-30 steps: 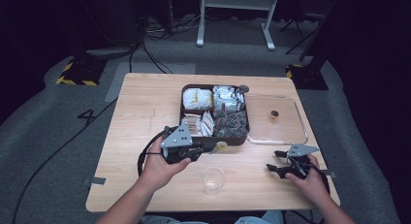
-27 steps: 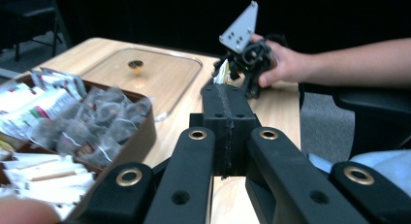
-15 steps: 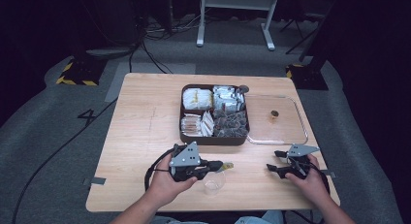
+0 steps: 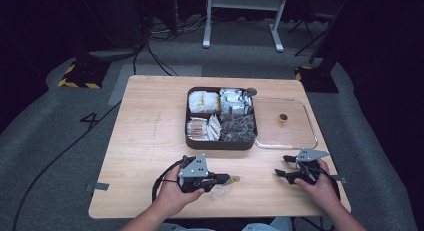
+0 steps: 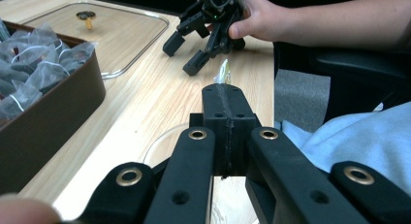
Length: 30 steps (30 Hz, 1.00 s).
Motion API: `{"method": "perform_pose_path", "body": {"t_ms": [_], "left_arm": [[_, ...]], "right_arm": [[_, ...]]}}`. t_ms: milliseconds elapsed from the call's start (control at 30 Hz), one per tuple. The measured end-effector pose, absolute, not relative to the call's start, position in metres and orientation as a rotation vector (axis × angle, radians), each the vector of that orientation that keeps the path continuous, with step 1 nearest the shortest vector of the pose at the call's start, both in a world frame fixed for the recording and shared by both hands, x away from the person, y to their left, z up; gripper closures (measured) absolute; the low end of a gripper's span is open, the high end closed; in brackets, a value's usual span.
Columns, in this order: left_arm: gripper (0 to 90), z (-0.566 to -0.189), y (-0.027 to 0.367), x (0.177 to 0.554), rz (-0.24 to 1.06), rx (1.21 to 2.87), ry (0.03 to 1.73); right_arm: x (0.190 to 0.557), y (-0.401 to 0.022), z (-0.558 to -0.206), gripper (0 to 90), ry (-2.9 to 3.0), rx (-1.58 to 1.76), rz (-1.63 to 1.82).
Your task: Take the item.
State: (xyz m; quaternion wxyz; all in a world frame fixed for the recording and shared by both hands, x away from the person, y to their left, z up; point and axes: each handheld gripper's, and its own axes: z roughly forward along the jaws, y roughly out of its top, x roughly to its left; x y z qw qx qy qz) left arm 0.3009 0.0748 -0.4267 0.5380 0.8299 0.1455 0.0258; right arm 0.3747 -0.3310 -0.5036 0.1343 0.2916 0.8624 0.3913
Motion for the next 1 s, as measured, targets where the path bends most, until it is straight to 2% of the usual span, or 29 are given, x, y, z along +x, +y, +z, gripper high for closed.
{"method": "perform_pose_path", "body": {"t_ms": [300,367,467,600,733,1000], "left_arm": [[88.9,-0.429,0.075,0.301,0.068,2.0,0.343],[78.0,-0.429,0.076,0.301,0.055,1.999,0.34],[70.5,-0.428,0.078,0.301,0.046,1.989,0.349],[67.0,-0.428,0.079,0.302,0.052,1.983,0.35],[59.5,-0.427,0.08,0.305,0.057,1.98,0.368],[46.4,-0.413,0.092,0.313,0.157,1.996,0.441]], "right_arm": [[0.375,-0.331,-0.504,30.1,2.5,0.845,1.134],[0.375,-0.331,-0.504,30.1,2.5,0.845,1.134],[0.375,-0.331,-0.504,30.1,2.5,0.845,1.134],[0.375,-0.331,-0.504,30.2,2.5,0.845,1.134],[0.375,-0.331,-0.504,30.1,2.499,0.845,1.134],[0.375,-0.331,-0.504,30.1,2.499,0.845,1.134]]}}
